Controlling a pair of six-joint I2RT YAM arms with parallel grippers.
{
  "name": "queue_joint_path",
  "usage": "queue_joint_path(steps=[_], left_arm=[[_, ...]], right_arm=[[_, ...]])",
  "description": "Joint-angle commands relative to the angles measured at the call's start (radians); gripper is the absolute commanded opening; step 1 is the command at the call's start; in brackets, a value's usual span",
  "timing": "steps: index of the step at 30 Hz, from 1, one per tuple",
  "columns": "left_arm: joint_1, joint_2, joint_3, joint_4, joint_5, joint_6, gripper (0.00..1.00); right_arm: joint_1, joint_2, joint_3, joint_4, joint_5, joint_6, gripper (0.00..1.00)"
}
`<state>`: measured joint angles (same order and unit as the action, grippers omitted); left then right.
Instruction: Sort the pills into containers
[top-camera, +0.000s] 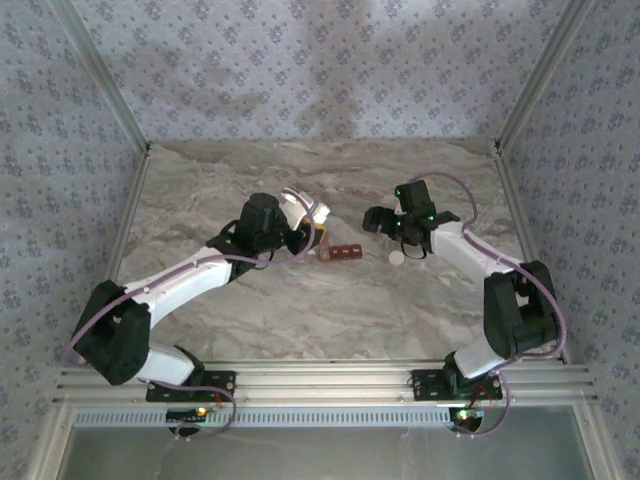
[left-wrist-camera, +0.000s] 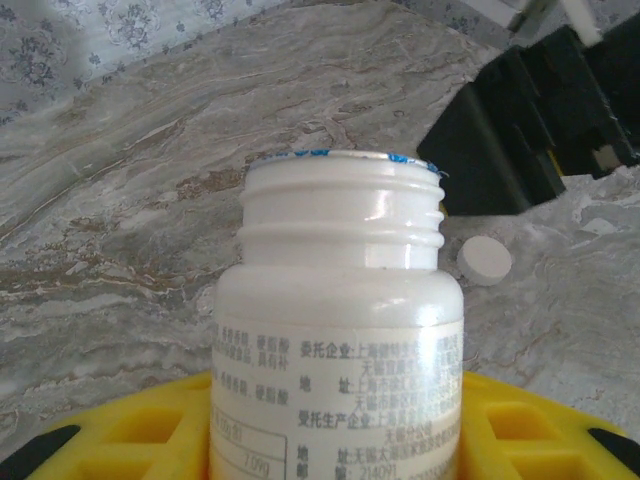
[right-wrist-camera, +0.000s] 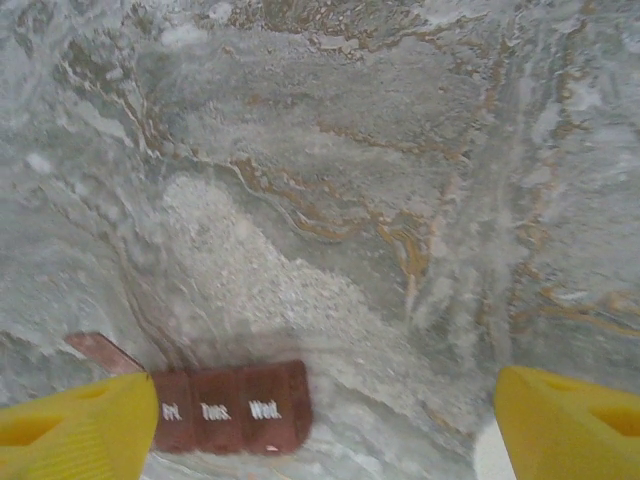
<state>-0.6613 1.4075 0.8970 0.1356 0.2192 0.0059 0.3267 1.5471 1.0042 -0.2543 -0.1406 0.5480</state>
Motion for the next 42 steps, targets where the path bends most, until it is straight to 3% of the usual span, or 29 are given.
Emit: queue_joint_path(steps=[1,18,42], left_arm=[[0.001,0.008,-0.001,0.043,-0.004,-0.006,0.00],[0.009,-0.011,-0.064,0.063,-0.016,-0.027,0.00],[0.015,-0.046,-0.104,0.050,-0.015,-0.031,0.00]], right_arm=[[-0.016,0.055,0.044,0.026,-0.130,0.065,0.86],[-0.020,0.250,0.052,0.199,-0.285,0.218,0.62],[0.058,0.267,-0.026,0.289,-0.284,0.276,0.61]])
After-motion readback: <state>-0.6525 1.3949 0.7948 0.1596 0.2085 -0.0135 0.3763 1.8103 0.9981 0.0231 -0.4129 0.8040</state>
